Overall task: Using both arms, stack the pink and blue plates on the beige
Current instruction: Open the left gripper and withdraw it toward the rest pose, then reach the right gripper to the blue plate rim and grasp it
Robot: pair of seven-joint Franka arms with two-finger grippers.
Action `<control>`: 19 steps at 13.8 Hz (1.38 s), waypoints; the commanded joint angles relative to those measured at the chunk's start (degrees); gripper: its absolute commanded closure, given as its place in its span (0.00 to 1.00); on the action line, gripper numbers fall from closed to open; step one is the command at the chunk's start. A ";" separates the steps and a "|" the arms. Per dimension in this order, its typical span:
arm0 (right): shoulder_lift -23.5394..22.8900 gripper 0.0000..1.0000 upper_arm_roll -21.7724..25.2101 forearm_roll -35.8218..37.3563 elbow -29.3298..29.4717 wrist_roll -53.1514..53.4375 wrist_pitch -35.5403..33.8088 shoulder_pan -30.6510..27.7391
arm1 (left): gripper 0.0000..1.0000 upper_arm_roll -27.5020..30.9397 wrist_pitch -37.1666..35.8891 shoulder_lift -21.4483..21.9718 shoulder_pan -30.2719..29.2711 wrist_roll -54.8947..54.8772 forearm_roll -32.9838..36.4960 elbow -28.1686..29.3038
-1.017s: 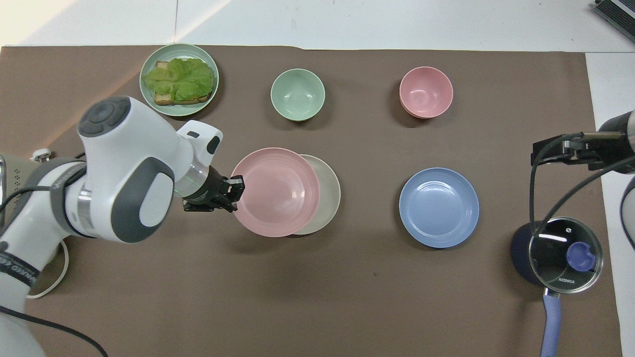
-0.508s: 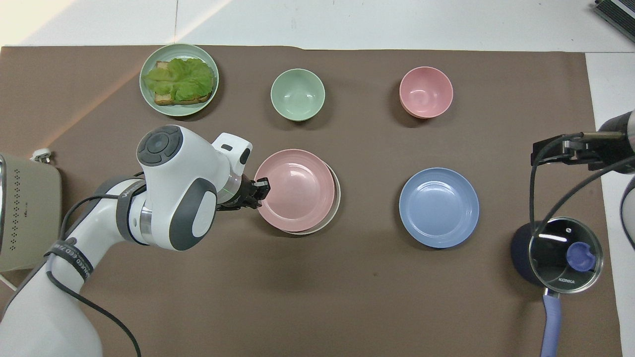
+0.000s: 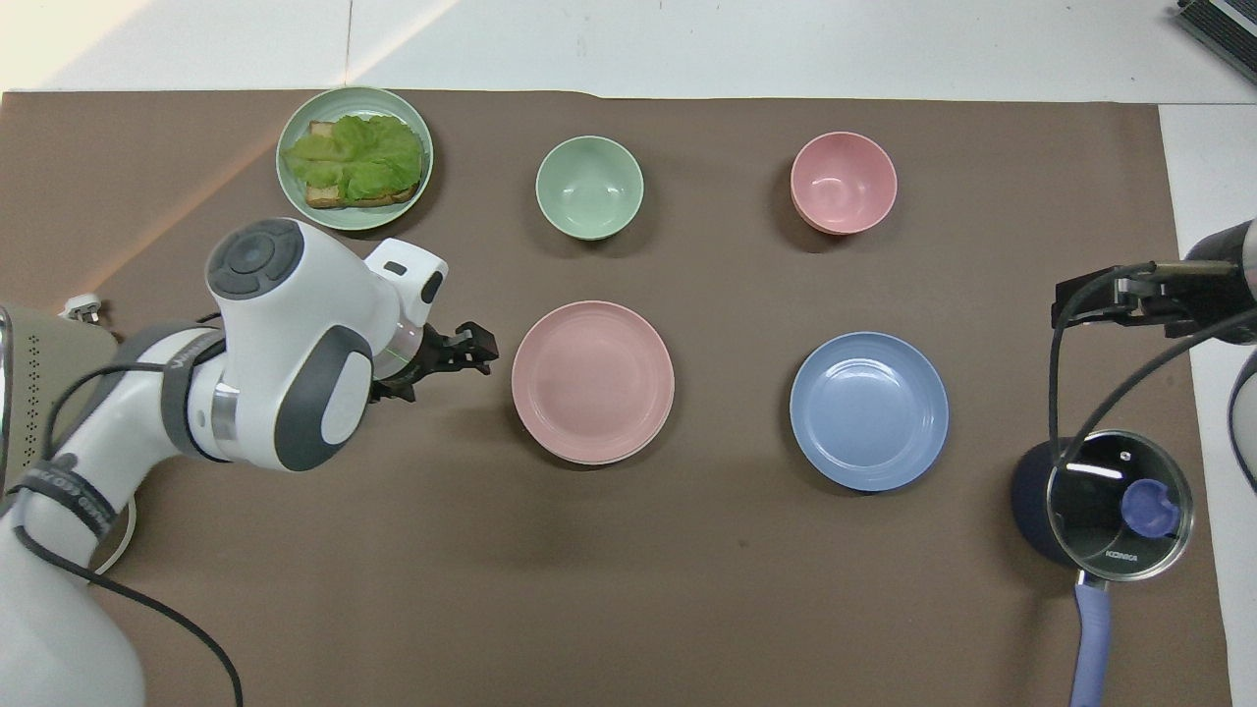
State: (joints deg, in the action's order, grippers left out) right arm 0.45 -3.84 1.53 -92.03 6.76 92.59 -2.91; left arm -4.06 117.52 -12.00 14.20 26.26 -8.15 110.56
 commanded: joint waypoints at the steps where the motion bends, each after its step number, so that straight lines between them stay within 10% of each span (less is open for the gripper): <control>1: 1.13 0.00 -0.03 -0.74 -1.49 0.27 0.66 -0.61 | 0.00 -0.07 -3.44 1.36 -6.88 -8.82 3.67 -2.54; 9: 3.76 0.00 0.06 -0.83 -14.03 -5.53 10.84 -3.15 | 0.00 0.72 -24.78 5.05 -13.32 -24.41 10.52 -21.52; 19: -0.52 0.00 0.06 -8.98 -34.10 -12.04 37.31 -5.44 | 0.00 1.16 -26.73 11.73 -13.41 -24.41 9.74 -21.62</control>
State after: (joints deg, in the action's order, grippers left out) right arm 1.15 -3.51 -4.29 -124.49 -3.29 127.65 -7.86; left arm -2.68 91.58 -0.91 1.54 2.51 1.30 88.69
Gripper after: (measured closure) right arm 0.000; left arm 0.000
